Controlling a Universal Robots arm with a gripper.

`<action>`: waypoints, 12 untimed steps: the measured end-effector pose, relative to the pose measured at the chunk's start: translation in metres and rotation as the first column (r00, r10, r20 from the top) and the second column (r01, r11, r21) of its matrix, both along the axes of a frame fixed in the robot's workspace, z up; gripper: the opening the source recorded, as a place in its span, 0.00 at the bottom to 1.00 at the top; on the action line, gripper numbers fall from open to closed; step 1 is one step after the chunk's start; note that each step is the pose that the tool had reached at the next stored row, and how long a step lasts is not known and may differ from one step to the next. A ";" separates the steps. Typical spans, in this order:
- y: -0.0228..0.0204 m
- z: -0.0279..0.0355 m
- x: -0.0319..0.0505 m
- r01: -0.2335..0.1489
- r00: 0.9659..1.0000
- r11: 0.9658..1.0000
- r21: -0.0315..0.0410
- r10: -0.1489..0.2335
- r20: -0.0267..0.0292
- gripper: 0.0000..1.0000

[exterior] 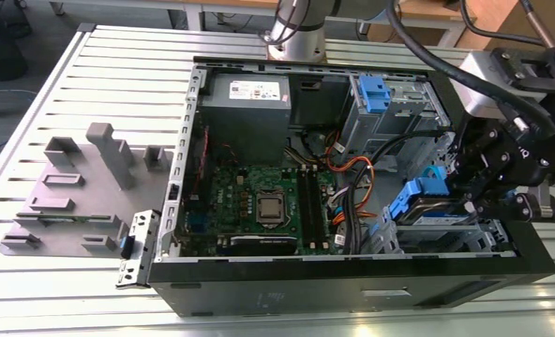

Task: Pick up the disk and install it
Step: 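Insert the disk into the insertion slot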

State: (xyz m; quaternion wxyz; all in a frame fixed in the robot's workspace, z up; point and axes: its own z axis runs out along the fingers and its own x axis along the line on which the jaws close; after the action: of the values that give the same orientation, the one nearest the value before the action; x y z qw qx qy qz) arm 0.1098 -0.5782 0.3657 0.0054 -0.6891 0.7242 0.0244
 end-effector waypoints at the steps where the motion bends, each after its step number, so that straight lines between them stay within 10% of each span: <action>1: 0.0000 -0.0020 0.0000 0.000 1.000 1.000 -0.001 0.000 0.000 0.35; 12: 0.0000 -0.0147 0.0000 0.000 1.000 1.000 -0.006 0.000 0.000 0.35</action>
State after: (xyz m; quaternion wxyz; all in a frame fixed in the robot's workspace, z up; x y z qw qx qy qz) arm 0.1098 -0.5782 0.3509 0.0033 -0.6891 0.7243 0.0221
